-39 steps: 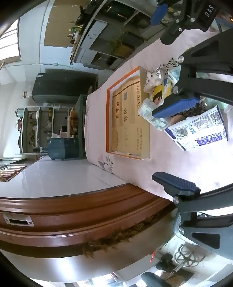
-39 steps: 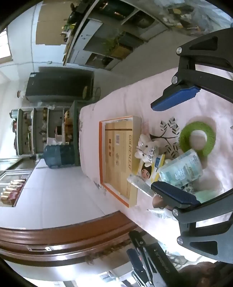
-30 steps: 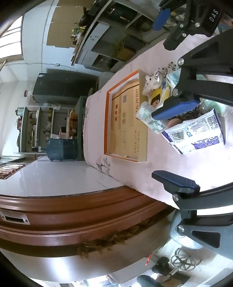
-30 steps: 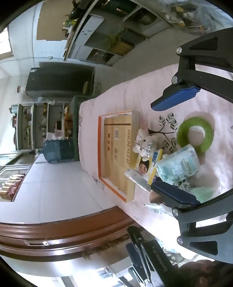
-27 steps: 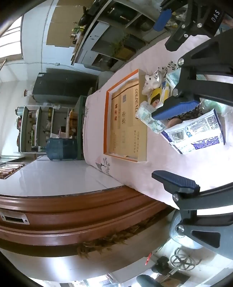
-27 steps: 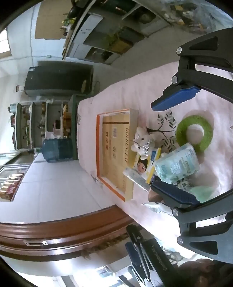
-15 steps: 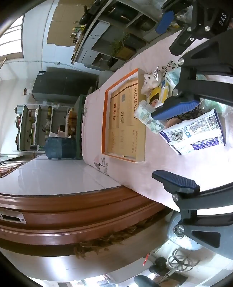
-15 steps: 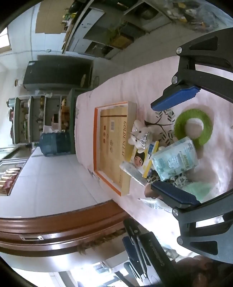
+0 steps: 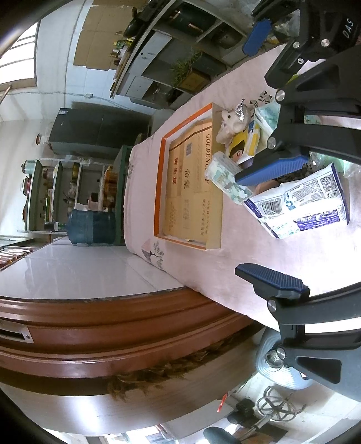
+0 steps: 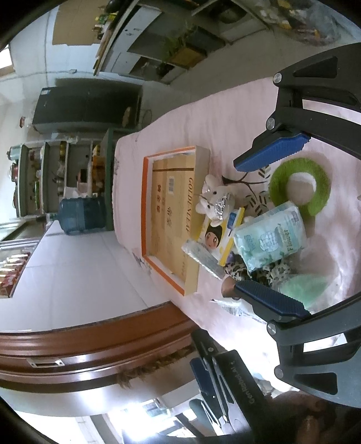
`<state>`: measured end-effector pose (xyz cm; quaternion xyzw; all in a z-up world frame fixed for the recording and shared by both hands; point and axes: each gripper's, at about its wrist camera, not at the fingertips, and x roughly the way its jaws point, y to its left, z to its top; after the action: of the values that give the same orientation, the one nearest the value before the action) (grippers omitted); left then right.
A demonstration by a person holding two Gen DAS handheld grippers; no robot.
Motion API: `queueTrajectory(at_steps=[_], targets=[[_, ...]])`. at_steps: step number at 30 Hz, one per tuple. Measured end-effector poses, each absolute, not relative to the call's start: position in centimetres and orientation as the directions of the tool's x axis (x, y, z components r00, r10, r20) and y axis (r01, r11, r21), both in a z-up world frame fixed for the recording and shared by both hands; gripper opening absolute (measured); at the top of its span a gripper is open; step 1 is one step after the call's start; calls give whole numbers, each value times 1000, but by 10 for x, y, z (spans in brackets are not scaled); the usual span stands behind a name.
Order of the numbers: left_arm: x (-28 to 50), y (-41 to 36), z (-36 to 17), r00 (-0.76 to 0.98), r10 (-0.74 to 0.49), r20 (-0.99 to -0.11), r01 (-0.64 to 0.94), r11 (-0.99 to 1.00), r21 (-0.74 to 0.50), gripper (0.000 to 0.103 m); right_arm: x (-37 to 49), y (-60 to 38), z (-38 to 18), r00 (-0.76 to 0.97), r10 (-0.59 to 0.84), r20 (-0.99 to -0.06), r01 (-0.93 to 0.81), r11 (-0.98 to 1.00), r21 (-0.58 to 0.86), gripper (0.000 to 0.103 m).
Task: Organize soft objects
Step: 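Move both tools toward the pile of items beside the box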
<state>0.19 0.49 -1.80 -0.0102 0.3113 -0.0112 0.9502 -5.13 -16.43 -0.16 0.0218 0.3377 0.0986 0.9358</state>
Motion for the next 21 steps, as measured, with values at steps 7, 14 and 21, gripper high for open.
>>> queueTrajectory(at_steps=[7, 14, 21], targets=[[4, 5, -20, 802, -27, -597, 15, 1000, -25, 59, -50, -161, -2, 753, 203, -625, -183, 978, 97, 82], [4, 5, -20, 799, -26, -600, 12, 1000, -28, 59, -48, -159, -3, 748, 208, -630, -190, 977, 97, 82], [4, 6, -24, 792, -33, -609, 13, 999, -37, 59, -48, -156, -6, 740, 217, -636, -201, 975, 99, 82]])
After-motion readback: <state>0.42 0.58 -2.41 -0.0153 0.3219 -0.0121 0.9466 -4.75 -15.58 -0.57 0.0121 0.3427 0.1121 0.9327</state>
